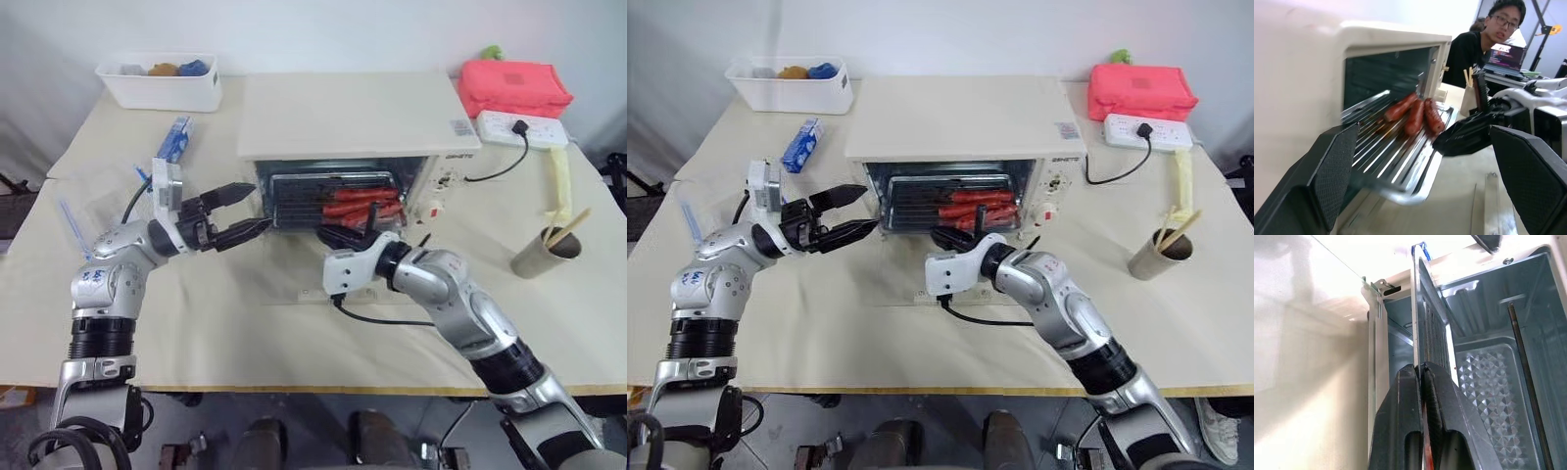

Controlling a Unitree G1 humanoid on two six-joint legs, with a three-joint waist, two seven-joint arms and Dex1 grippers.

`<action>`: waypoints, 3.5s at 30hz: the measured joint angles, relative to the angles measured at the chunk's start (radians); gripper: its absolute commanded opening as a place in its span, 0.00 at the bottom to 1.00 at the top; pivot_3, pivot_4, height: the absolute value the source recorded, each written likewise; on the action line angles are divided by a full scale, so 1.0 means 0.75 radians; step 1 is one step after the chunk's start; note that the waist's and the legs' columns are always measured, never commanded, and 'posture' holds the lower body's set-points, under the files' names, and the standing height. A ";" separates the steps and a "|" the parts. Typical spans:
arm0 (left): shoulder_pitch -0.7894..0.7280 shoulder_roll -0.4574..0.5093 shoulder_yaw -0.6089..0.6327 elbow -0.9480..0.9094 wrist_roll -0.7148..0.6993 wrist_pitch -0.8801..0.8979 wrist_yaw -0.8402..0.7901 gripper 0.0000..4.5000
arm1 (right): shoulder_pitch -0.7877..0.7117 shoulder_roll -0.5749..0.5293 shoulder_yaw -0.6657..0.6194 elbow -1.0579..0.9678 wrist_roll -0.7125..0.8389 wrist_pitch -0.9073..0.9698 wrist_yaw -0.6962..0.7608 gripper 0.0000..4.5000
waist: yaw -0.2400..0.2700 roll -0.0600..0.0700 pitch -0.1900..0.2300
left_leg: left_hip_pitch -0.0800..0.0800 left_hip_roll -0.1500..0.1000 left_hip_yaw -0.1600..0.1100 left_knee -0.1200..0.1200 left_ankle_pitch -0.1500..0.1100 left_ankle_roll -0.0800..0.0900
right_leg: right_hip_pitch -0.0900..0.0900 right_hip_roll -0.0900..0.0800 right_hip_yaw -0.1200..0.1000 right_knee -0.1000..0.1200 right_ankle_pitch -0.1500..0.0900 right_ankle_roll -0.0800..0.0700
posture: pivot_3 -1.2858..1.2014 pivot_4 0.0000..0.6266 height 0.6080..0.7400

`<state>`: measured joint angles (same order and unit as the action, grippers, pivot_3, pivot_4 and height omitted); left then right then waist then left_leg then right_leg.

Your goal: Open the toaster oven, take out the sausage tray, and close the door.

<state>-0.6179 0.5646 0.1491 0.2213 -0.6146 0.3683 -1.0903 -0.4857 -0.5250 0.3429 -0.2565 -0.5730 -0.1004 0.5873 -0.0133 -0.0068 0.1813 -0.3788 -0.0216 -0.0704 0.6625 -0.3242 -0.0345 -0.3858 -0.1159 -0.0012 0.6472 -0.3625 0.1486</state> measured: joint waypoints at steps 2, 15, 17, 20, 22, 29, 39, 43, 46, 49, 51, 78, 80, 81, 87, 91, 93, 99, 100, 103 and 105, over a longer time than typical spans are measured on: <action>-0.004 0.003 -0.005 0.028 0.012 0.009 0.000 1.00 | 0.067 -0.046 -0.032 -0.065 0.013 -0.021 0.005 0.00 | 0.016 0.000 0.000 | -0.001 -0.002 0.000 0.000 0.000 0.001 | 0.000 -0.001 0.000 -0.002 0.000 0.000 | 0.52 0.24 1.00; 0.068 0.054 -0.007 -0.085 -0.036 0.268 -0.037 1.00 | 0.249 -0.096 -0.092 -0.182 0.015 -0.126 -0.001 0.00 | 0.012 0.000 0.000 | -0.013 -0.001 0.000 0.005 0.000 0.001 | -0.009 -0.001 -0.005 0.001 0.000 0.000 | 0.52 0.24 1.00; 0.103 0.089 -0.016 -0.156 -0.075 0.339 -0.091 1.00 | 0.237 -0.085 -0.092 -0.182 0.011 -0.115 0.004 0.00 | 0.013 0.000 0.000 | -0.012 0.000 0.000 0.005 0.000 0.001 | -0.008 -0.001 -0.005 0.002 0.000 0.000 | 0.52 0.24 1.00; 0.106 0.093 -0.024 -0.207 -0.098 0.395 -0.115 1.00 | 0.209 -0.072 -0.088 -0.180 0.001 -0.101 0.013 0.00 | 0.011 0.000 0.000 | -0.012 0.000 0.000 0.006 0.002 0.000 | -0.008 0.000 -0.005 0.002 0.000 0.000 | 0.52 0.24 1.00; 0.108 0.095 -0.023 -0.225 -0.102 0.404 -0.124 1.00 | 0.199 -0.069 -0.077 -0.169 0.000 -0.104 0.015 0.00 | 0.009 0.000 0.000 | -0.012 0.000 0.000 0.006 0.003 -0.001 | -0.008 0.000 -0.005 0.003 0.000 0.000 | 0.52 0.24 1.00; 0.081 -0.003 -0.003 -0.209 -0.096 0.302 -0.074 1.00 | 0.171 -0.070 -0.070 -0.133 0.003 -0.125 0.024 0.00 | 0.003 0.000 0.000 | -0.012 0.000 0.000 0.006 0.003 -0.001 | -0.010 0.000 -0.005 0.006 0.000 0.000 | 0.52 0.24 1.00; -0.010 -0.072 -0.014 -0.036 -0.028 0.130 -0.054 1.00 | 0.243 -0.129 -0.111 -0.182 0.058 -0.157 0.045 0.00 | 0.016 0.000 0.000 | -0.012 -0.001 0.000 0.009 0.003 -0.001 | -0.008 -0.001 -0.005 0.009 0.000 0.000 | 0.52 0.24 1.00; -0.039 -0.072 -0.016 0.026 -0.011 0.106 -0.056 1.00 | 0.343 -0.161 -0.172 -0.290 0.101 -0.161 0.048 0.00 | 0.014 0.000 0.000 | -0.011 -0.001 0.000 0.011 0.003 -0.001 | -0.008 0.000 -0.005 0.010 0.000 0.000 | 0.52 0.24 1.00; -0.052 -0.073 -0.018 0.048 -0.003 0.104 -0.057 1.00 | 0.409 -0.180 -0.219 -0.368 0.117 -0.160 0.050 0.00 | 0.015 0.000 0.000 | -0.011 -0.001 0.000 0.014 0.003 -0.001 | -0.007 0.000 -0.005 0.011 0.000 0.000 | 0.52 0.24 1.00; -0.053 -0.070 -0.022 0.068 -0.003 0.142 -0.059 1.00 | 0.446 -0.183 -0.243 -0.411 0.118 -0.159 0.050 0.00 | 0.014 0.000 0.000 | -0.011 -0.001 0.000 0.015 0.003 -0.001 | -0.007 0.000 -0.004 0.013 0.000 0.000 | 0.52 0.24 1.00; -0.044 -0.041 -0.023 0.063 -0.018 0.241 -0.054 1.00 | 0.453 -0.183 -0.244 -0.427 0.114 -0.157 0.050 0.00 | 0.012 0.000 0.000 | -0.011 -0.001 0.000 0.015 0.003 -0.001 | -0.008 0.000 -0.004 0.013 0.000 0.000 | 0.52 0.24 1.00; 0.044 -0.211 0.330 -0.168 -0.591 1.491 0.599 1.00 | 0.440 -0.207 -0.251 -0.435 0.178 -0.209 0.152 0.00 | 0.016 -0.001 0.000 | -0.009 -0.001 0.001 0.013 0.003 -0.001 | -0.009 0.000 0.000 0.014 0.000 0.000 | 0.52 0.24 1.00; 0.031 -0.259 0.356 -0.120 -0.608 1.532 0.646 0.91 | 0.432 -0.212 -0.245 -0.434 0.197 -0.220 0.164 0.00 | 0.015 -0.001 0.000 | -0.009 -0.001 0.001 0.013 0.003 -0.001 | -0.009 0.000 0.001 0.013 0.000 0.000 | 0.52 0.24 1.00; 0.022 -0.289 0.365 -0.105 -0.612 1.550 0.672 0.87 | 0.425 -0.218 -0.242 -0.432 0.203 -0.224 0.171 0.00 | 0.015 -0.001 0.000 | -0.009 -0.001 0.001 0.013 0.003 -0.001 | -0.009 0.000 0.001 0.013 0.000 0.000 | 0.52 0.24 1.00; -0.037 -0.370 0.431 -0.070 -0.655 1.646 0.821 0.47 | 0.413 -0.228 -0.225 -0.424 0.217 -0.248 0.186 0.00 | 0.009 -0.001 -0.001 | -0.009 -0.001 0.001 0.012 0.003 -0.001 | -0.009 0.000 0.001 0.014 0.000 0.000 | 0.52 0.24 1.00; -0.032 -0.403 0.436 -0.072 -0.741 1.658 0.939 0.19 | 0.414 -0.229 -0.223 -0.407 0.217 -0.249 0.191 0.00 | 0.013 -0.001 -0.001 | -0.009 -0.001 0.001 0.013 0.003 -0.002 | -0.009 0.000 0.001 0.014 0.000 0.000 | 0.52 0.24 1.00; -0.029 -0.431 0.458 -0.072 -0.804 1.659 1.036 0.09 | 0.414 -0.231 -0.223 -0.402 0.219 -0.251 0.193 0.00 | 0.014 -0.001 -0.001 | -0.009 -0.001 0.001 0.013 0.003 -0.002 | -0.009 0.000 0.001 0.014 0.000 0.000 | 0.52 0.24 1.00; 0.010 -0.472 0.485 -0.060 -1.093 1.645 1.352 0.01 | 0.428 -0.245 -0.234 -0.404 0.286 -0.263 0.212 0.00 | 0.015 -0.001 -0.001 | -0.009 -0.001 0.001 0.014 0.003 -0.002 | -0.009 0.000 0.002 0.014 0.000 0.000 | 0.52 0.24 1.00; 0.026 -0.460 0.460 -0.058 -1.197 1.619 1.420 0.00 | 0.439 -0.245 -0.250 -0.414 0.330 -0.249 0.218 0.06 | 0.015 -0.001 -0.001 | -0.009 0.000 0.001 0.014 0.003 -0.002 | -0.009 0.000 0.002 0.014 0.000 0.000 | 0.52 0.24 1.00; 0.111 -0.350 0.321 -0.061 -1.560 1.483 1.598 0.00 | 0.496 -0.255 -0.304 -0.461 0.513 -0.185 0.259 0.24 | 0.012 -0.001 -0.001 | -0.008 0.001 0.001 0.014 0.003 -0.002 | -0.009 0.000 0.003 0.014 0.000 0.000 | 0.52 0.24 1.00; 0.159 -0.267 0.278 -0.063 -1.681 1.429 1.636 0.00 | 0.546 -0.304 -0.363 -0.464 0.615 -0.177 0.295 0.40 | 0.013 -0.001 -0.001 | -0.008 0.000 0.001 0.013 0.003 -0.002 | -0.009 0.000 0.004 0.014 0.000 0.000 | 0.52 0.24 1.00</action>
<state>-0.4988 0.3640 0.3575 0.1739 -1.8755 1.4397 0.1366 -0.0764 -0.7533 0.0709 -0.6041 -0.1120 -0.2334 0.8089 -0.0039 -0.0077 0.1807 -0.3847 -0.0213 -0.0693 0.6726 -0.3220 -0.0361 -0.3925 -0.1158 0.0017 0.6579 -0.3623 0.1488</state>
